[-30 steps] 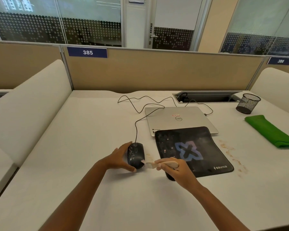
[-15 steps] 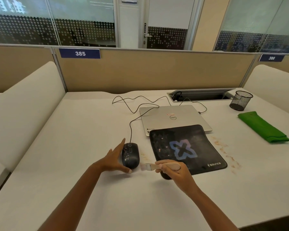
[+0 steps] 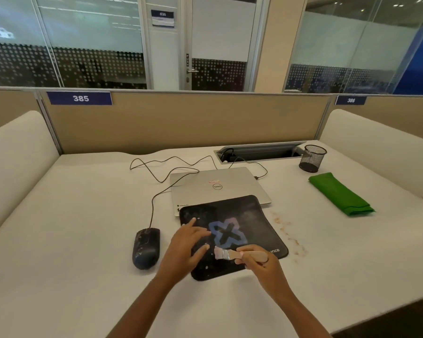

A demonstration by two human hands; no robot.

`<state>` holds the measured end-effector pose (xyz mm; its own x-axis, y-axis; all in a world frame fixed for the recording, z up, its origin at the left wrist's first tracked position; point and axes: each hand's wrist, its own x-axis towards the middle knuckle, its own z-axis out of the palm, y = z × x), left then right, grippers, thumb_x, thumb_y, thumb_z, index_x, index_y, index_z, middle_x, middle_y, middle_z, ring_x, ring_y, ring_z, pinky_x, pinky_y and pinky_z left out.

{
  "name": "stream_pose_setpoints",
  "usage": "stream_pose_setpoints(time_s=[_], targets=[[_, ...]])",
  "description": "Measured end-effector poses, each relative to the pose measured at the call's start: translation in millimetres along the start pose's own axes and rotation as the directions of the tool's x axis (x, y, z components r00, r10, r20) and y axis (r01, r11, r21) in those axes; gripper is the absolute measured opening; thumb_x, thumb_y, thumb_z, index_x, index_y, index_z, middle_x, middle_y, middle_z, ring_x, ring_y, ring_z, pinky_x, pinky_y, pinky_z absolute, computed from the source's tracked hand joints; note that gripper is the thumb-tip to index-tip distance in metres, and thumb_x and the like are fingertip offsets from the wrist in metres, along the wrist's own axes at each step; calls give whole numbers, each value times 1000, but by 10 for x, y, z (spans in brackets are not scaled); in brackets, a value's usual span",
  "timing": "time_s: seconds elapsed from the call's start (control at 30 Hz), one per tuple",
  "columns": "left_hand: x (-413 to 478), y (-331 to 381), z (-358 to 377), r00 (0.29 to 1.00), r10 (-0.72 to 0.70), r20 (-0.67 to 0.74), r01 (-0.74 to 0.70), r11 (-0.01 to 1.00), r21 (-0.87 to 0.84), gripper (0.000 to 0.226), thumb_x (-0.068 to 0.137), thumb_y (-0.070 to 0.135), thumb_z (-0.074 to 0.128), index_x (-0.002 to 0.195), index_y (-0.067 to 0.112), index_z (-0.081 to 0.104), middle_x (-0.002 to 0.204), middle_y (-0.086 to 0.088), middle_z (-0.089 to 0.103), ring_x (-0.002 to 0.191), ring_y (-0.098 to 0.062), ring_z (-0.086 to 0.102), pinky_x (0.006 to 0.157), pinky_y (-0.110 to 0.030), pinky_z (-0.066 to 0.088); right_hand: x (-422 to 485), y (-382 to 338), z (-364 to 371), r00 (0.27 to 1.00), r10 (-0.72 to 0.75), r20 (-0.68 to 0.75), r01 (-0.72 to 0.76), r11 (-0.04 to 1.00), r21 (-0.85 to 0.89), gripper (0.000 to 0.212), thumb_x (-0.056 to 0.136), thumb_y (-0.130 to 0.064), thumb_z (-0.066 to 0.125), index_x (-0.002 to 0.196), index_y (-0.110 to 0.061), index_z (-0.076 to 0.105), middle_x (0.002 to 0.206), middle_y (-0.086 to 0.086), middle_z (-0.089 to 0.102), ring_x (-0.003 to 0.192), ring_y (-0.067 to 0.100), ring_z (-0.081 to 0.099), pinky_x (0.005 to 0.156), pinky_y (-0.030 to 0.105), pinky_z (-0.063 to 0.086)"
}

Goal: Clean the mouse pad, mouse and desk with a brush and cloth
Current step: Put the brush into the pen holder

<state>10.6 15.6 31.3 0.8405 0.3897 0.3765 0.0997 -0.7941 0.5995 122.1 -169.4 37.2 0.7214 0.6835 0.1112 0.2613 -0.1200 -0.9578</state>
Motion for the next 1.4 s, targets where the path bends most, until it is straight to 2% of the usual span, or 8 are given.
stream_pose_setpoints(time_s=[0.17, 0.33, 0.4, 0.57, 0.87, 0.97, 1.1, 1.4], targets=[[115, 452, 455, 993, 96, -66, -91, 993, 72, 34, 93, 28, 55, 127, 24, 56, 141, 8, 47, 141, -7, 25, 113, -22, 7, -12, -36, -346, 998, -65, -2, 65, 997, -31, 16, 86, -2, 58, 89, -16, 65, 83, -1, 68, 79, 20, 64, 72, 17, 53], [222, 829, 619, 980, 196, -39, -186, 967, 172, 28, 66, 14, 84, 92, 18, 74, 101, -1, 74, 109, -23, 64, 93, -43, 47, -87, -54, -699, 993, -112, 25, 114, 991, -65, 14, 83, -8, 65, 88, -19, 69, 83, -9, 70, 77, 1, 64, 71, 11, 49], [231, 945, 681, 972, 232, -36, -217, 947, 237, 31, 54, 14, 90, 79, 22, 74, 84, 6, 74, 92, -21, 71, 81, -39, 54, -130, -64, -817, 992, -121, 29, 123, 991, -60, 16, 82, -10, 67, 85, -25, 70, 80, -12, 72, 77, 1, 64, 72, 13, 49], [179, 1137, 894, 989, 140, -49, -130, 977, 171, 15, 74, 20, 77, 88, 23, 73, 94, 8, 73, 108, -18, 63, 96, -29, 34, -190, -55, -1057, 992, -121, 29, 122, 992, -23, 9, 82, -12, 68, 85, -19, 73, 84, -5, 73, 81, 5, 66, 71, 13, 48], [487, 1518, 1211, 974, 227, 23, -227, 954, 197, 38, 38, 31, 95, 67, 33, 71, 69, 19, 68, 63, -2, 66, 59, -14, 53, -74, 45, -1418, 992, -92, -83, 92, 996, -12, 10, 84, -9, 66, 83, -16, 72, 90, -1, 71, 81, 5, 66, 66, 15, 51], [718, 1551, 1302, 973, 223, 53, -229, 957, 179, 33, 41, 34, 94, 65, 33, 71, 67, 20, 68, 61, 1, 63, 59, -11, 51, 103, 84, -1578, 980, -101, -171, 109, 993, 35, 10, 80, -2, 68, 73, -9, 71, 88, 4, 71, 75, 8, 66, 64, 22, 53], [1106, 1462, 1452, 985, 174, 2, -174, 982, 77, 17, 83, 37, 66, 92, 25, 73, 92, 9, 71, 89, -12, 62, 80, -15, 36, 436, 122, -1805, 973, -55, -226, 91, 985, 149, 6, 80, 3, 65, 76, 6, 66, 85, 5, 70, 72, 15, 64, 64, 30, 56], [1923, 1476, 1700, 979, 188, -82, -194, 977, -86, 19, 89, 34, 60, 105, 26, 66, 97, 13, 66, 91, -8, 55, 80, -19, 37, 1142, 40, -2268, 941, -45, -336, 114, 976, 188, 18, 84, 2, 60, 79, -13, 68, 73, -1, 67, 66, 10, 62, 62, 26, 57]])
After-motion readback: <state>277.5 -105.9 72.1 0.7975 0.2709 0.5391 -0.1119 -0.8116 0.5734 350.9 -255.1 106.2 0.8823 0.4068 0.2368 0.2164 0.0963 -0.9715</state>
